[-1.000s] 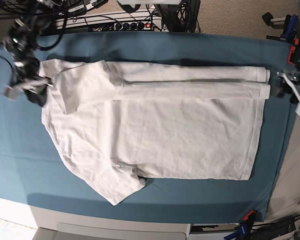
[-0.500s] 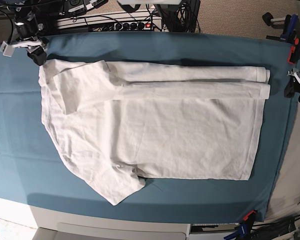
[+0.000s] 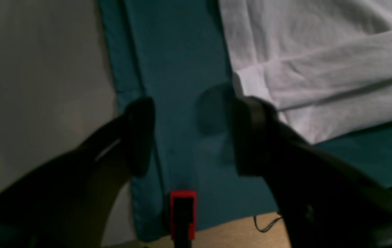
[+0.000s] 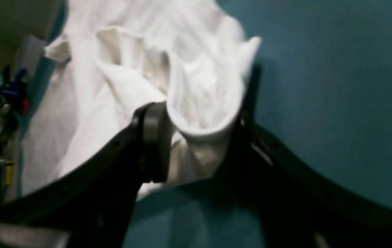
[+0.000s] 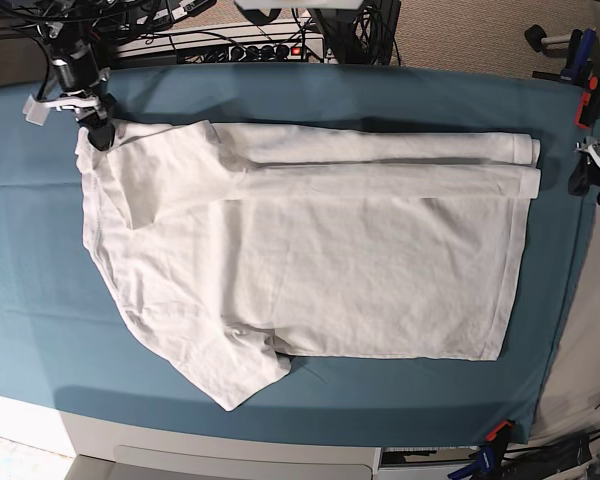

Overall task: Fold the T-shirt properly
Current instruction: 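Open both grippers and release the folded strip, then regrasp the folded edge with both grippers and tug it straight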

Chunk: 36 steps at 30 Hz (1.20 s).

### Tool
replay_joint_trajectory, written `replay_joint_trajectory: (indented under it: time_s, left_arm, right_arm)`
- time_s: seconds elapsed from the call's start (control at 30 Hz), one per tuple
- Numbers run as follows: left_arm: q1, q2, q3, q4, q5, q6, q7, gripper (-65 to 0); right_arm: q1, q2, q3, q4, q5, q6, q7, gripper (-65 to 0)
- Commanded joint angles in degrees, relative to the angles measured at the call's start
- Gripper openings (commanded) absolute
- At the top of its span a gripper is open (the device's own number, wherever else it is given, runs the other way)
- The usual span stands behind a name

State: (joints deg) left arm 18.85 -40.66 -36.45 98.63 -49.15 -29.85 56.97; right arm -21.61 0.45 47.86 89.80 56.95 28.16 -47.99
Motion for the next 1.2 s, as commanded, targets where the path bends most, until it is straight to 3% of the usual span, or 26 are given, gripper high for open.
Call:
replay_joint_trajectory:
  time_s: [0.0, 0.03, 0.13, 0.17, 0.4, 0.6, 0.73, 0.97, 1.17]
  left_arm:
    - [-0.26, -1.55, -0.59, 0.81, -0.61, -0.2, -0.96, -29.1]
    - [-0.26, -1.55, -0.59, 0.81, -0.61, -0.17, -0.83, -29.1]
    - [-0.24, -1.53, -0.59, 0.72, -1.11, 0.98, 0.76, -29.2]
    - [-0.17, -1.55, -0.59, 0.46, -2.23, 1.75, 1.57, -29.4]
    - [0.68, -1.6, -0.44, -7.08, -11.08, 1.25, 5.2, -31.2]
    - [0.66, -1.57, -0.44, -14.38, -19.19, -1.77, 8.09, -31.2]
    - [0.2, -1.57, 0.81, -15.13, -20.11, -1.75, 8.17, -31.2]
    - [-3.87, -1.05, 10.84, -15.13, -16.44, -1.66, 7.72, -31.2]
    - [-4.55, -0.33, 11.34, -15.13, -16.48, -1.68, 7.8, -31.2]
  right_arm:
    - [-0.44, 0.33, -0.35, 0.2, -0.52, -0.17, -1.53, -40.0]
    - [-0.44, 0.33, -0.52, 0.2, -0.37, 0.46, -1.51, -43.5]
    - [-0.44, 0.35, -0.55, 0.2, -0.39, 0.92, -1.55, -62.0]
    - [-0.44, 0.35, -0.55, 0.2, -0.39, 0.94, -1.55, -65.0]
    - [-0.44, 0.35, -0.57, 0.2, -0.37, 0.94, -1.55, -65.0]
    - [-0.44, 0.37, -0.57, 0.2, -0.37, 0.94, -1.53, -65.0]
    - [-0.44, 0.37, -0.57, 0.2, -0.37, 0.94, -1.53, -65.0]
    - [-0.44, 0.35, -0.57, 0.2, -0.37, 0.96, -1.53, -65.0]
    - [-0.44, 0.35, -0.57, 0.2, -0.39, 0.96, -1.53, -65.0]
